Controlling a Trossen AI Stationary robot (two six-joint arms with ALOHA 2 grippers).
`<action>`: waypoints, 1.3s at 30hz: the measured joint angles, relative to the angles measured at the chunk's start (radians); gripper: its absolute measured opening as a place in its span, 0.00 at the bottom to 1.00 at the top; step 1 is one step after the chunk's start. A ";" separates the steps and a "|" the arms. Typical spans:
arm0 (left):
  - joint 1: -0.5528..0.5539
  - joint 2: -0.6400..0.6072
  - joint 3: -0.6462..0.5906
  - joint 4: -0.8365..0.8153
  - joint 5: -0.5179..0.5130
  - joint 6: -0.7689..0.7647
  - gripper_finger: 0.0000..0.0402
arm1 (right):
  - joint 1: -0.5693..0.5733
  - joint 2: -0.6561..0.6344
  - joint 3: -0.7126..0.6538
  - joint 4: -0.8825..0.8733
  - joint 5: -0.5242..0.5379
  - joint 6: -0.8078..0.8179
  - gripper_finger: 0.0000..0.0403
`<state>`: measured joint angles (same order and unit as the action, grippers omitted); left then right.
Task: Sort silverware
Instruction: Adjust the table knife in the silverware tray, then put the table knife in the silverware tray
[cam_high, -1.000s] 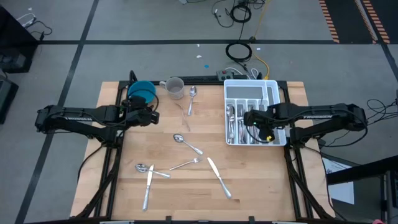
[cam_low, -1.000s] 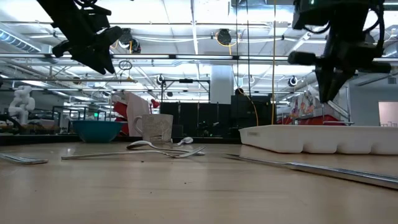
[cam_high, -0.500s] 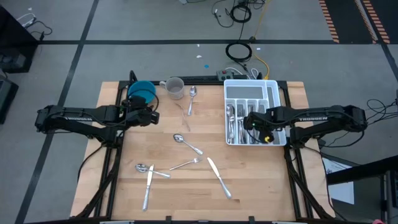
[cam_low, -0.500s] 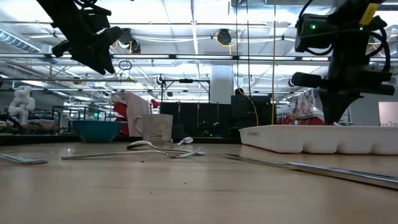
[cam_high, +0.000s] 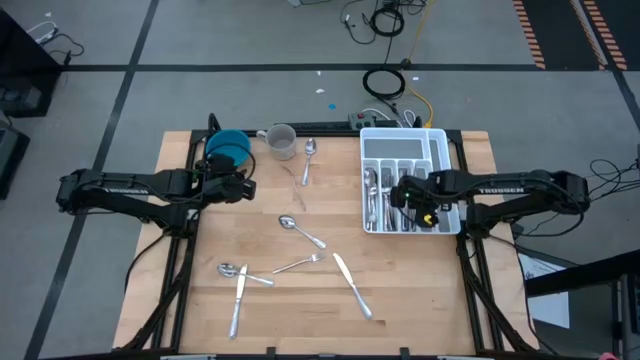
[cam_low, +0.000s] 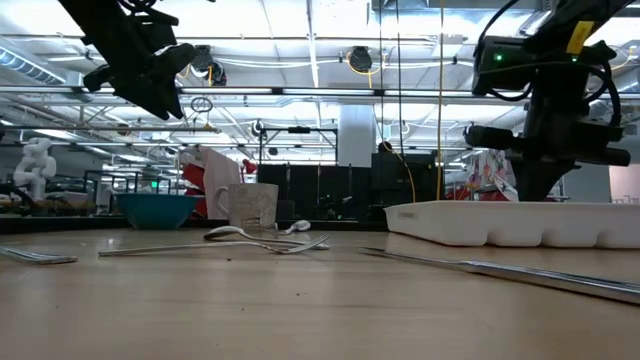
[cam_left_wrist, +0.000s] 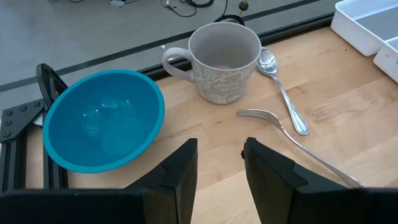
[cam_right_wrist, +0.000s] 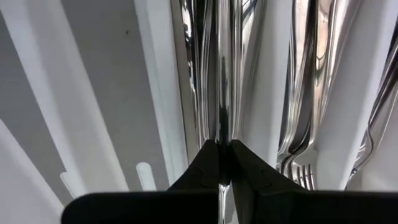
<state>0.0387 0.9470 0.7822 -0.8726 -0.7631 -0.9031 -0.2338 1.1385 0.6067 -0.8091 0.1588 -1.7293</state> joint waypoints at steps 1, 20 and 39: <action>0.000 0.000 0.000 0.000 0.000 0.000 0.34 | -0.004 0.000 0.000 0.001 -0.007 0.002 0.00; 0.000 0.000 0.000 0.000 -0.001 -0.001 0.34 | -0.029 0.007 -0.001 0.023 -0.115 0.131 0.10; 0.000 0.000 0.000 0.032 0.044 -0.009 0.34 | 0.024 -0.052 0.409 0.039 -0.010 1.373 0.11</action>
<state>0.0388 0.9469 0.7822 -0.8403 -0.7187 -0.9118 -0.2093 1.0865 1.0154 -0.7697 0.1488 -0.3567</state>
